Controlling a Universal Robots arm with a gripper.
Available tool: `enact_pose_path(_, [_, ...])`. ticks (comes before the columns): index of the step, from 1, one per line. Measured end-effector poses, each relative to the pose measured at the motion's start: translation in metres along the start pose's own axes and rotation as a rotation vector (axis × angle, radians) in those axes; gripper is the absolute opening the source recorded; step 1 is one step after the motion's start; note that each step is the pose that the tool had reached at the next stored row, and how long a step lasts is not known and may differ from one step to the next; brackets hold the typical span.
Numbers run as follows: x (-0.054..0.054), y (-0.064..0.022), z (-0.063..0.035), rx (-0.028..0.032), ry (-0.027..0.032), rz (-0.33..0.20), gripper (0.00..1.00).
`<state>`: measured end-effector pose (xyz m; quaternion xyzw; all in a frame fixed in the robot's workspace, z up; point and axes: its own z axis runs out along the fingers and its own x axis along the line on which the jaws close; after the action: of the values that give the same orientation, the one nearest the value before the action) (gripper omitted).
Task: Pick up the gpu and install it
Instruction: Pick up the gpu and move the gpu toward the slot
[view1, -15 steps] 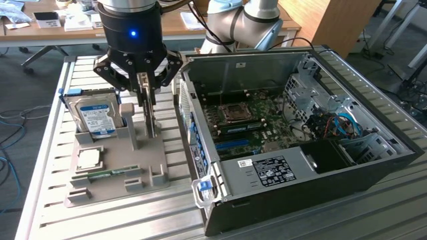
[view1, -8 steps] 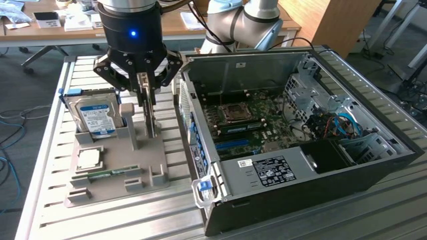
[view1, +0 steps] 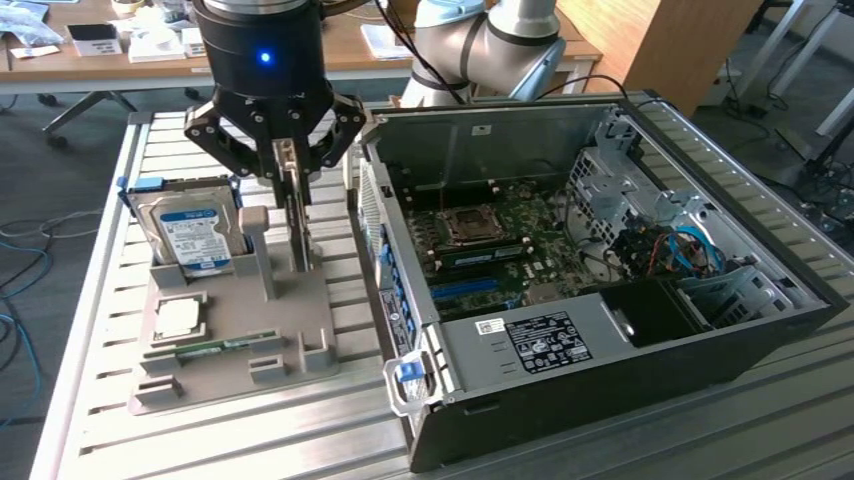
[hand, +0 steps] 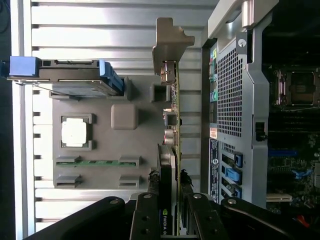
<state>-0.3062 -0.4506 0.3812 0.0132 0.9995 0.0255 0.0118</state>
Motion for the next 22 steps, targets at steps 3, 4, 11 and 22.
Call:
enact_pose_path(3, [0.000, 0.0002, -0.0034, -0.0003, 0.0000, 0.000, 0.27])
enact_pose_path(4, [0.000, 0.0002, -0.0043, -0.0003, -0.0001, 0.000, 0.27])
enact_pose_path(11, [0.000, 0.0005, -0.0094, -0.0005, 0.0000, 0.000, 0.27])
enact_pose_path(22, [0.000, 0.0007, -0.0130, -0.0005, 0.0000, 0.000, 0.27])
